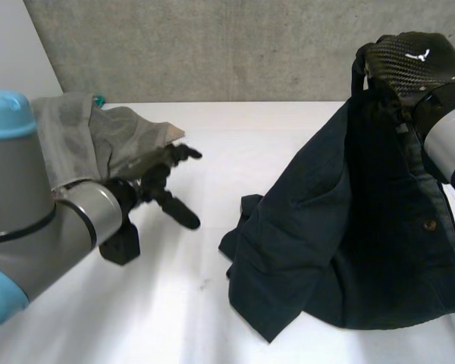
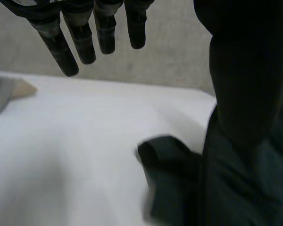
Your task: Fold the laundry.
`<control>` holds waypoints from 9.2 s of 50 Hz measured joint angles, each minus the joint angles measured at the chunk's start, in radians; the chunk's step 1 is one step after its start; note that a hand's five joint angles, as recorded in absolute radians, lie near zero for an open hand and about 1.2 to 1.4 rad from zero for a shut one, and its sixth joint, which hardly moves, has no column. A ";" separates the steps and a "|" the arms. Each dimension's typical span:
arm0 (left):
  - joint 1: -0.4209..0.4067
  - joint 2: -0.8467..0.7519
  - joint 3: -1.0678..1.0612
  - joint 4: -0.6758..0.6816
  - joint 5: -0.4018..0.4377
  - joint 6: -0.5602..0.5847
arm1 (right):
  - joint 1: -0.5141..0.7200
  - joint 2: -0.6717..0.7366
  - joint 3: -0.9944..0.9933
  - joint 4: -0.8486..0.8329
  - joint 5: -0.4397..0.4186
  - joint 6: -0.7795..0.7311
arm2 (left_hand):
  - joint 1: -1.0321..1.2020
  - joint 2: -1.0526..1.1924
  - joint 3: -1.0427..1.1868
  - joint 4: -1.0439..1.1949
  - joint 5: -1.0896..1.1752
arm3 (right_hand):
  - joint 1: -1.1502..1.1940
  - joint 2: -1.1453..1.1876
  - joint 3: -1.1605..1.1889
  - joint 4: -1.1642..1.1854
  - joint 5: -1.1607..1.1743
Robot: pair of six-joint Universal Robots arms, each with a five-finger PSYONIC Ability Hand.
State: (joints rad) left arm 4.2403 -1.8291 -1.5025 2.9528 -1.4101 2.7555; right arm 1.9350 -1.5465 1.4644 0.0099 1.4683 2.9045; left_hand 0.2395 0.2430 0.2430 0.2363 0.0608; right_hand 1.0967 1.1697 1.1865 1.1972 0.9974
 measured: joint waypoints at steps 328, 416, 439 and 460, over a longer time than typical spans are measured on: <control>-0.091 -0.163 0.042 0.471 -0.102 0.598 | -0.322 0.256 0.469 -0.244 -0.078 -0.212 | -0.051 -0.036 -0.032 -0.033 -0.012 | -0.060 -0.013 -0.017 -0.003 -0.049; -0.201 -0.395 0.372 0.148 -0.192 0.606 | -0.015 0.436 0.005 -0.056 -0.047 -0.016 | -0.051 -0.049 -0.033 -0.034 -0.013 | -0.873 -0.974 -0.993 -0.990 -0.951; -0.125 -0.226 0.416 0.151 0.482 0.421 | -0.079 0.347 0.345 -0.199 -0.236 0.203 | -0.051 -0.049 -0.033 -0.034 -0.013 | -0.873 -0.974 -0.993 -0.990 -0.951; -0.132 -0.229 0.401 0.153 0.430 0.414 | -0.029 0.530 0.223 -0.357 -0.156 0.152 | -0.051 -0.049 -0.033 -0.033 -0.013 | -0.052 -0.034 -0.112 -0.009 -0.114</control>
State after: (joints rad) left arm 4.1078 -2.0585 -1.1017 3.1061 -0.9800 3.1693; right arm 1.9059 -1.0167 1.6877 -0.3470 1.3121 3.0564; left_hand 0.1883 0.1942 0.2104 0.2029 0.0483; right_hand 1.0447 1.1356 1.0745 1.1885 0.8832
